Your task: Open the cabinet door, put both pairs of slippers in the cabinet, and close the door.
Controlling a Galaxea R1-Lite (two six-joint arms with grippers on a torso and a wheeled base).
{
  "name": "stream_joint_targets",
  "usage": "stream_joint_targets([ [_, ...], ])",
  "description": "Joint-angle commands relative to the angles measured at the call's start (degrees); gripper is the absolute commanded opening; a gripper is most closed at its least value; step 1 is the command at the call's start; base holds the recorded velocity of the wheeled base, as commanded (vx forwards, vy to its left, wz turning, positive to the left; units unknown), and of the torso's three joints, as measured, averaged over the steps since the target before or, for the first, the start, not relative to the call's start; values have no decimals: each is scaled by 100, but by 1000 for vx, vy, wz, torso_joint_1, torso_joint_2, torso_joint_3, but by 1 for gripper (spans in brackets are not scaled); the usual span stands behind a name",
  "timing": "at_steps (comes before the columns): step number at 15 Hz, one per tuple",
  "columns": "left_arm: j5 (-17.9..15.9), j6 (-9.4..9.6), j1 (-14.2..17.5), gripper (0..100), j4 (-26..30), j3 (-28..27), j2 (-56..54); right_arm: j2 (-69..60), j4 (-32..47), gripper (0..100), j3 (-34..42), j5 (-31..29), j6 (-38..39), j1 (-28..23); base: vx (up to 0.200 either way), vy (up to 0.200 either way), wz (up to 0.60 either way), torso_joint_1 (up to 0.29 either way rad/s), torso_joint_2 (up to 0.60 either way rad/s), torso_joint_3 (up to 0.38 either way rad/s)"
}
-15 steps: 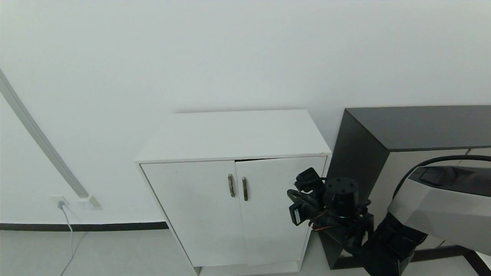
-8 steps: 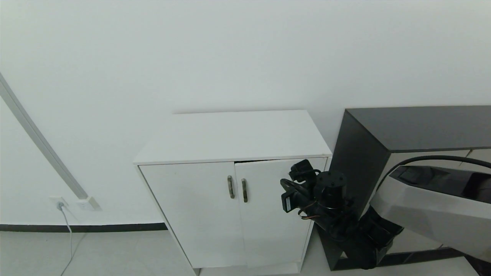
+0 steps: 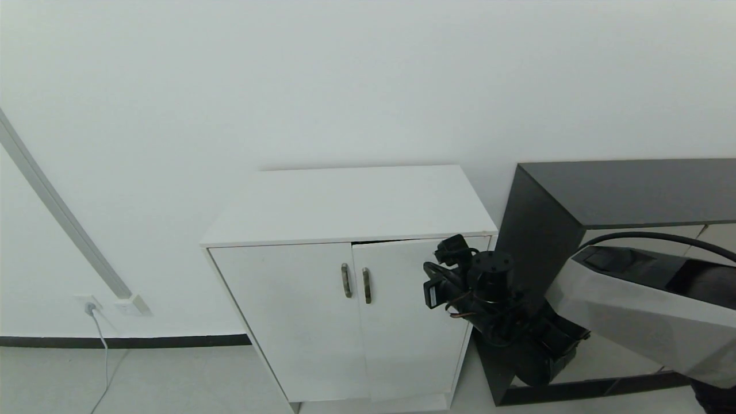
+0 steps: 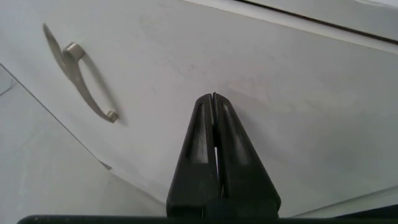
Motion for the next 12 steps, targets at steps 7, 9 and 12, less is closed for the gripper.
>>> stream_joint_targets([
  [7, 6, -4, 1, 0, 0, 0, -5, 241, 5, 0, -287, -1, -1, -130, 0, 0, 0, 0, 0, 0],
  [9, -3, -4, 1, 0, 0, 0, -5, 267, 5, 0, -331, -1, -1, -130, 0, 0, 0, 0, 0, 0],
  [12, 6, -4, 1, 0, 0, 0, -5, 293, 5, 0, -366, -1, -1, -130, 0, 0, 0, 0, 0, 0],
])
